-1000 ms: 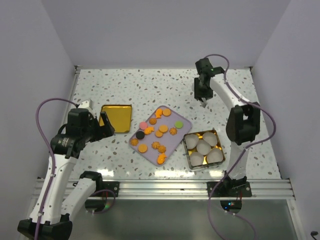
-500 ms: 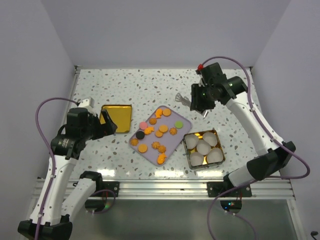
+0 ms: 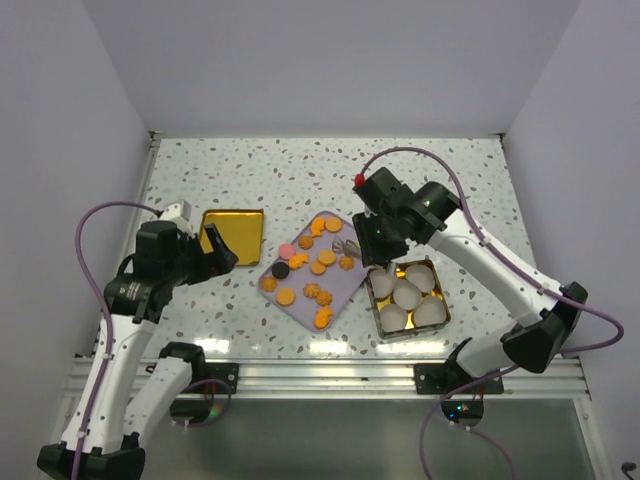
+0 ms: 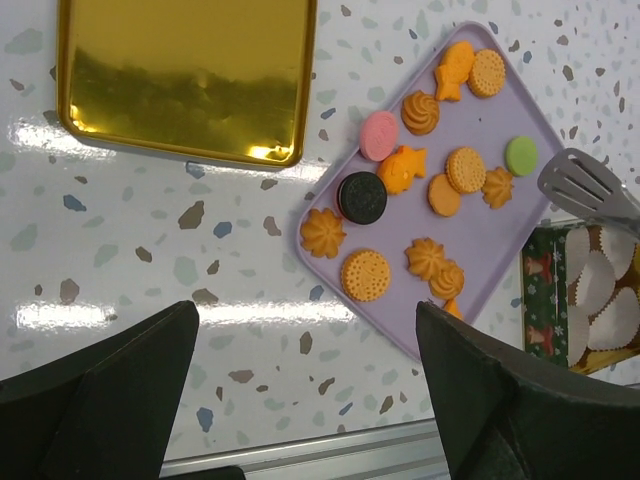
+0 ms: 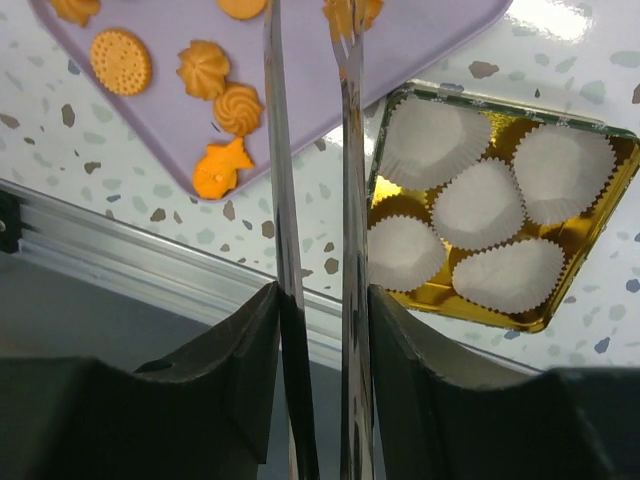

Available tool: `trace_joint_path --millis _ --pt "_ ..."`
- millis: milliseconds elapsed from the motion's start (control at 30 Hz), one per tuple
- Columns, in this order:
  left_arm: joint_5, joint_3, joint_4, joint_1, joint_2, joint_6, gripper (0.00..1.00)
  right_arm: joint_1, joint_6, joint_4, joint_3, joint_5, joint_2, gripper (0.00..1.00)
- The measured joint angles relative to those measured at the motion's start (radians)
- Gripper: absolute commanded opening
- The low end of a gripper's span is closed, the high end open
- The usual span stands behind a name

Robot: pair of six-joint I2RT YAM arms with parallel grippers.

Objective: Pack the cookies

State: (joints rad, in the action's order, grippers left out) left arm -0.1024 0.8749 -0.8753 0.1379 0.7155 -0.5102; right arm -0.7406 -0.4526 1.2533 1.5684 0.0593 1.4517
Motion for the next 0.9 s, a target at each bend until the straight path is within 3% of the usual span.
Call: trace_joint_path --millis 233,400,633,900 --pt "-0.13 -0.007 0.062 0.0 0.021 -0.024 0.97 -0.129 -0.042 0.026 0.059 0.061 0.031 0.33" --pt "-0.251 -0.007 0.128 0.009 0.101 -0.042 1.0 -0.156 -0.057 0.026 0.122 0.089 0.067 0.31" --pt "-0.317 0.066 0.205 0.199 0.238 -0.145 1.0 -0.163 -0.087 0.012 0.172 0.078 0.084 0.29" --pt "-0.315 0.233 0.283 0.272 0.365 -0.363 1.0 -0.169 -0.116 -0.045 0.211 0.08 0.083 0.27"
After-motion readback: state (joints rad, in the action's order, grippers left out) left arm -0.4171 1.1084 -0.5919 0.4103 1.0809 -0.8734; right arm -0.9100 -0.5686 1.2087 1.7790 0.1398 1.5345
